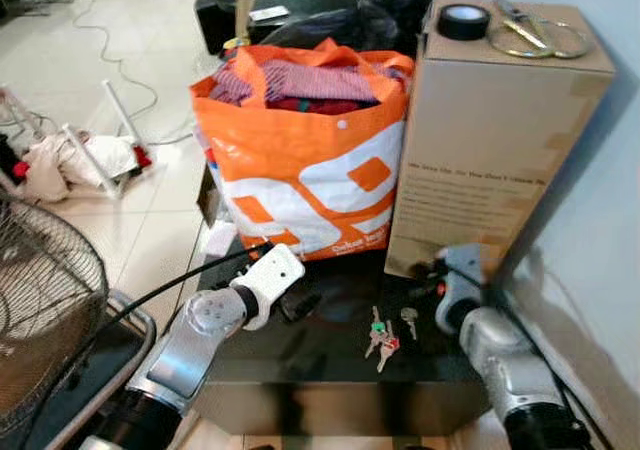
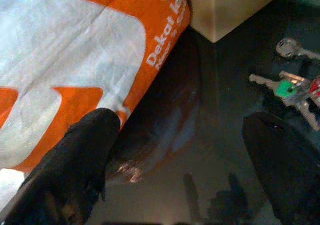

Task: Hang keys on a hook

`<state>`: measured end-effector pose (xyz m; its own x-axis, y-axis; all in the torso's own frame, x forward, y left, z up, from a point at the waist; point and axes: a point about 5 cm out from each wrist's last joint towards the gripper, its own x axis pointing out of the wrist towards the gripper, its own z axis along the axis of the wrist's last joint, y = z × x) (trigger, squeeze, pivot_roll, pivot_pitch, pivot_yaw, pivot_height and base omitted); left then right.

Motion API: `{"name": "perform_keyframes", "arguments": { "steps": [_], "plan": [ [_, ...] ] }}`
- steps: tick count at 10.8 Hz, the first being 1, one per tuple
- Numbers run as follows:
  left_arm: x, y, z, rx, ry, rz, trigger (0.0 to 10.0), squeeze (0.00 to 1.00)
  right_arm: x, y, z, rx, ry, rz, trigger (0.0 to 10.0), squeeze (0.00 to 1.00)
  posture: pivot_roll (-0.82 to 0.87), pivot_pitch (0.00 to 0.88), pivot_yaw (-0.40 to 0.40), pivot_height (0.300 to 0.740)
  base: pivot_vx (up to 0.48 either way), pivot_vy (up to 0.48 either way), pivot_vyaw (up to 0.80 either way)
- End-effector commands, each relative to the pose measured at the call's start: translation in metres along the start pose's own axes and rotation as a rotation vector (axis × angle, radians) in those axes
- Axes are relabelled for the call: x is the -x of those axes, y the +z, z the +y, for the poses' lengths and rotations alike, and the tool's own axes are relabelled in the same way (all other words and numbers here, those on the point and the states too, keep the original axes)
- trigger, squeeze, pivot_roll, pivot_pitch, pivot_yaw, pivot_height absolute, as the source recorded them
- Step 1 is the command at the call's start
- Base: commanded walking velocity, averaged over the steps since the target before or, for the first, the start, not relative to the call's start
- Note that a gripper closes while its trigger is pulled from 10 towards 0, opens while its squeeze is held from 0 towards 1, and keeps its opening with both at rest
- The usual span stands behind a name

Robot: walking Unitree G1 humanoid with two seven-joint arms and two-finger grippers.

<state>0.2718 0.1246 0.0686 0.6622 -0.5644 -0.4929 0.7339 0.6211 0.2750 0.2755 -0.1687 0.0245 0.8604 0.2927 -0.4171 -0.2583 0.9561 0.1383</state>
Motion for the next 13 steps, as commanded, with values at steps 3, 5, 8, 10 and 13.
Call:
{"name": "perform_keyframes", "arguments": {
  "steps": [3, 5, 8, 10, 13],
  "plan": [
    [0.011, -0.007, -0.001, 0.009, 0.004, 0.025, 10.0, 0.00, -0.012, 0.000, 0.006, -0.009, 0.048, -0.007, 10.0, 0.00, -0.08, 0.000, 0.061, 0.740, 0.000, 0.000, 0.00],
    [0.015, -0.013, -0.010, -0.010, -0.085, 0.061, 10.0, 0.00, -0.015, -0.014, 0.005, 0.008, 0.055, 0.083, 10.0, 0.00, -0.09, 0.000, 0.056, 0.740, 0.000, 0.000, 0.00],
    [0.021, -0.018, -0.027, -0.036, -0.186, 0.093, 10.0, 0.00, -0.012, -0.033, -0.004, 0.200, 0.035, 0.208, 10.0, 1.00, -0.11, 0.000, 0.044, 0.740, 0.000, 0.000, 0.00],
    [0.025, -0.016, -0.029, -0.035, -0.206, 0.093, 10.0, 0.00, -0.011, -0.036, -0.009, 0.248, -0.009, 0.243, 10.0, 1.00, -0.11, 0.000, 0.041, 0.740, 0.000, 0.000, 0.00],
    [0.028, -0.018, -0.029, -0.044, -0.230, 0.113, 10.0, 0.00, -0.011, -0.045, -0.007, 0.309, -0.010, 0.307, 10.0, 0.00, -0.11, 0.000, 0.046, 0.740, 0.000, 0.000, 0.00]
  ]
}}
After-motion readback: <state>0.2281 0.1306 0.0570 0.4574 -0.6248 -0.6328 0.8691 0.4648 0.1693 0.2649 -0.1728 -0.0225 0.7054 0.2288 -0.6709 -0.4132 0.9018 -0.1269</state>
